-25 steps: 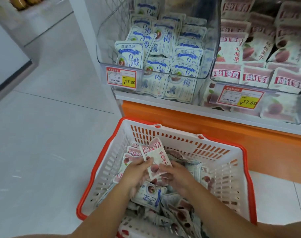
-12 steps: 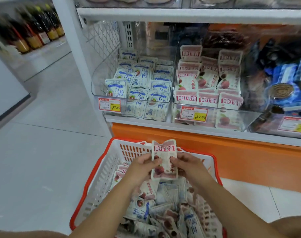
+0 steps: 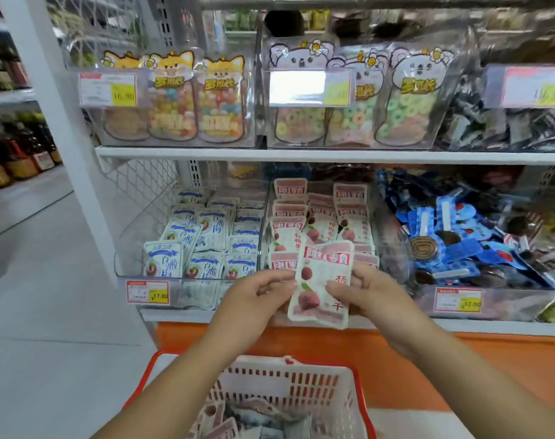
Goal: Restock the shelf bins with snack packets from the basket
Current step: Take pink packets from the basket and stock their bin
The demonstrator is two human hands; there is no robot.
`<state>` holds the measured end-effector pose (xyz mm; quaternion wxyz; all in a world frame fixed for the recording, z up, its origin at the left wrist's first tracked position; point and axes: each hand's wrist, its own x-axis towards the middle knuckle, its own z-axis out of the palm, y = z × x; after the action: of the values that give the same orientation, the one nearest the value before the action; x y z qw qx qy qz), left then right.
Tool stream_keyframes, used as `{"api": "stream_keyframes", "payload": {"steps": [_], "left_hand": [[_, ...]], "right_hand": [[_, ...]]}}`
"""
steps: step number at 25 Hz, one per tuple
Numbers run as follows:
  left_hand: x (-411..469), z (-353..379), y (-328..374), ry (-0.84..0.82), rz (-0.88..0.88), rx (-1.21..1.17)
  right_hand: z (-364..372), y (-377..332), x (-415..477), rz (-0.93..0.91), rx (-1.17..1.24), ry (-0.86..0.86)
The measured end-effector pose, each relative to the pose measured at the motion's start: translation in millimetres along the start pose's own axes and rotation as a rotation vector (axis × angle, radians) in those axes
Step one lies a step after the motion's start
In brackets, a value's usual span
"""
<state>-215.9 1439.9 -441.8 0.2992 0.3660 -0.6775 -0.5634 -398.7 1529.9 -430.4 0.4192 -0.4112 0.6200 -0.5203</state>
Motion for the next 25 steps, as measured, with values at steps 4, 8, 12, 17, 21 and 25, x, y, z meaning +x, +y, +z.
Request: {"api": "stream_keyframes", "payload": {"steps": [4, 8, 12, 17, 21, 25], "left_hand": [[59, -5, 49, 0.061, 0.237, 0.385], [151, -6, 70, 0.014, 0.42, 0.993], [230, -1, 65, -0.083, 0.461, 1.304], [246, -24, 26, 0.172, 0.526, 1.266], [250, -25, 19, 0.191, 0.364, 0.923], [224, -21, 29, 0.211, 0.389, 0.848]], "right_hand": [[-38, -19, 49, -0.043, -0.239, 0.404], [-46, -25, 111, -0.045, -0.352, 0.517], [-51, -26, 162, 0.071, -0.514, 0.358], [-52, -5, 186, 0.231, -0.797, 0.173], [-47, -5, 187, 0.18, -0.912, 0.229], [-48, -3, 171, 0.131, -0.859, 0.293]]}}
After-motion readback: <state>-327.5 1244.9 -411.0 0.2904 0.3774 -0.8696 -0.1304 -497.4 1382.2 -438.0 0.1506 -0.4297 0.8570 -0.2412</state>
